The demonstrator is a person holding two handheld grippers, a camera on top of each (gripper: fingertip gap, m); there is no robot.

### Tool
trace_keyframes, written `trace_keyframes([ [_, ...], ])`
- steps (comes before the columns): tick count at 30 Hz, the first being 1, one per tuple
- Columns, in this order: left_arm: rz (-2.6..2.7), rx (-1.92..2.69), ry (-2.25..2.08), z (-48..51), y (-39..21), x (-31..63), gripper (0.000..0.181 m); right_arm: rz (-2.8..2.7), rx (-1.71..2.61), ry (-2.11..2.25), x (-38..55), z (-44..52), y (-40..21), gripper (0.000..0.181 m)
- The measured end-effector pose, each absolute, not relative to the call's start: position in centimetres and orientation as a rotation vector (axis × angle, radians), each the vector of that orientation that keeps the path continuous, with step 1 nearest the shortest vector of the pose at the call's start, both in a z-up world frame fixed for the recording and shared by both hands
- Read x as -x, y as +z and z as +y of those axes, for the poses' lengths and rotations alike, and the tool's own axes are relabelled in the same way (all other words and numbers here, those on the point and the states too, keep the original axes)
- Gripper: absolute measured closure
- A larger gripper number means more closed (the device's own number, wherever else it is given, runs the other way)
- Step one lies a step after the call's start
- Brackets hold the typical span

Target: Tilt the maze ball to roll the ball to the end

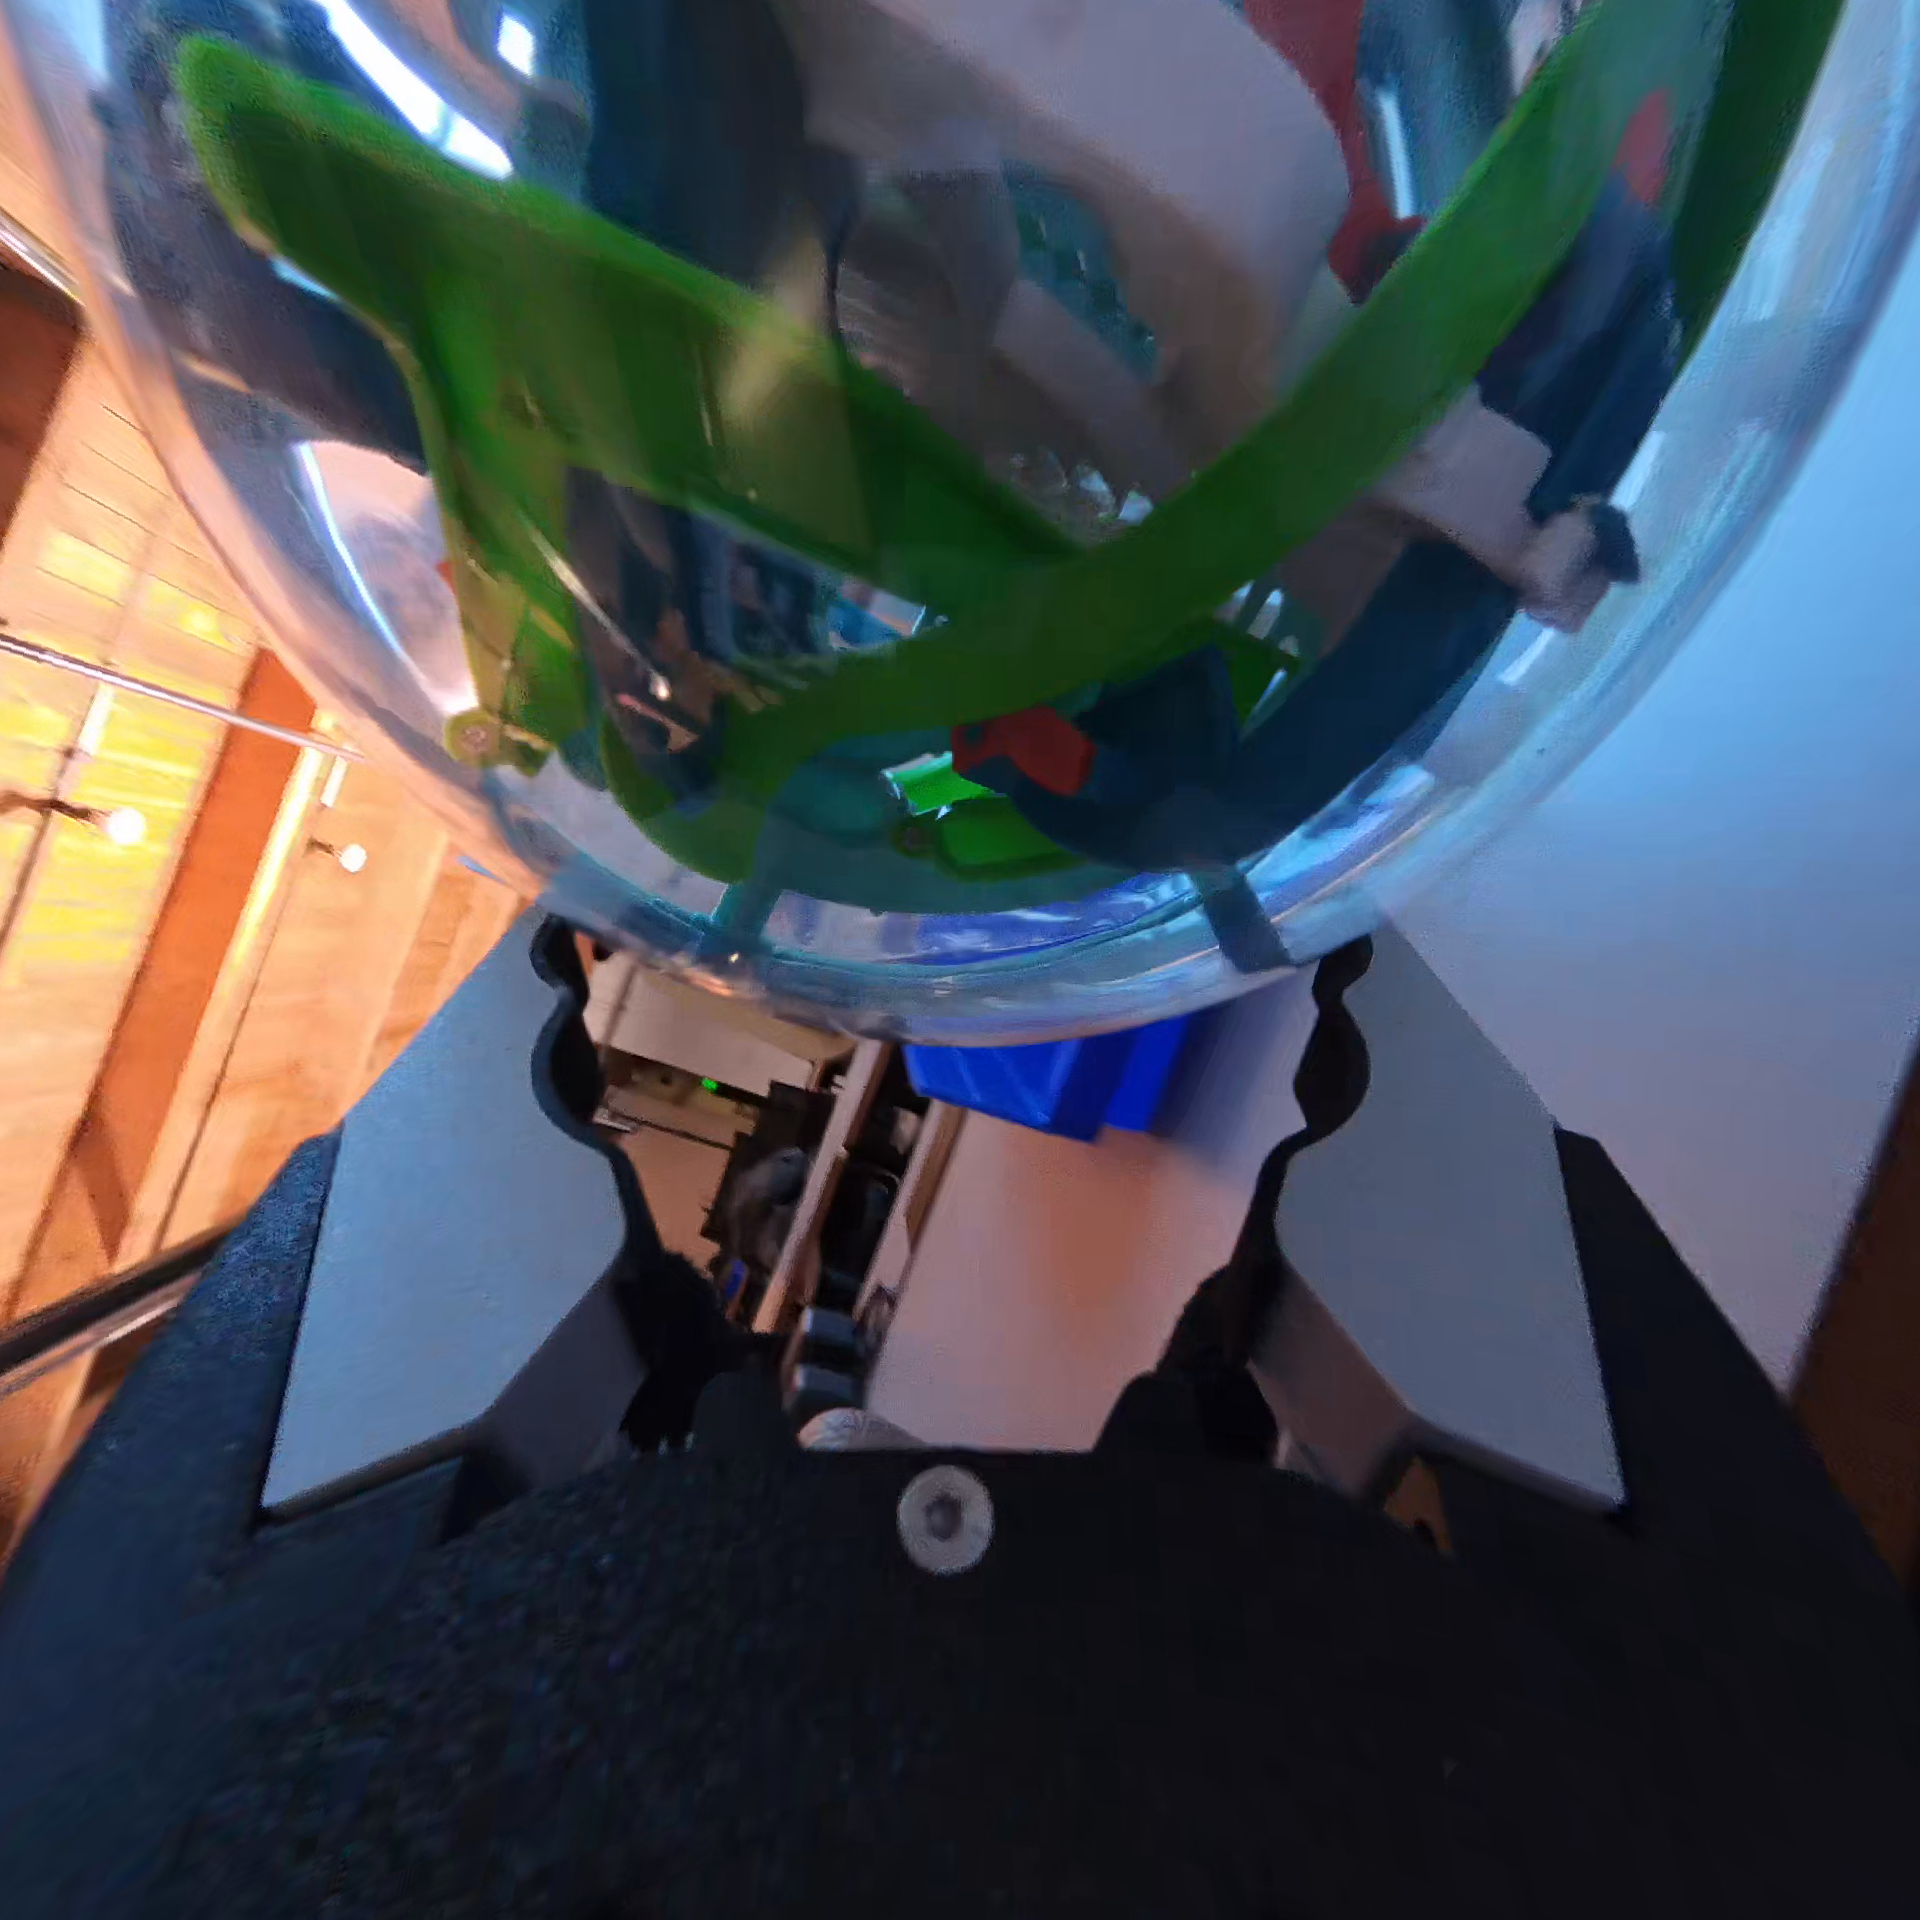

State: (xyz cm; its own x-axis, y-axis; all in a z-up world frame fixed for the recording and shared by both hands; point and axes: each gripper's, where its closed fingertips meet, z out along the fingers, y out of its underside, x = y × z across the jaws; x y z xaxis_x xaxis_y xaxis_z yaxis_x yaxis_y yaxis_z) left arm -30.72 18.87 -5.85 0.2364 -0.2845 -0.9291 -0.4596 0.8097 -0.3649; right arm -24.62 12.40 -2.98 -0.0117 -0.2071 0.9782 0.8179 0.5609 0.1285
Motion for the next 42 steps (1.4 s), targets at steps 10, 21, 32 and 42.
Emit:
trace_keyframes([
  [10, 1.5, 0.851, 0.272, 25.0, -12.4, 30.5, 0.076, -1.55, 0.785, -1.124, 23.0, 17.1, -7.8, 0.028],
  [21, 1.605, 1.177, -0.279, 23.9, -13.9, 33.9, 0.081, -1.554, 0.664, -1.235, 20.8, 16.6, -6.7, 0.059],
  [32, 1.684, 1.107, -0.82, 17.6, -11.0, 31.4, 0.112, -1.242, 1.526, -0.907, 14.1, 16.5, -10.8, 0.078],
  [42, 1.71, 1.144, -0.768, 16.6, -12.1, 30.9, 0.103, -1.114, 1.753, -0.758, 11.5, 19.1, -13.0, 0.085],
])
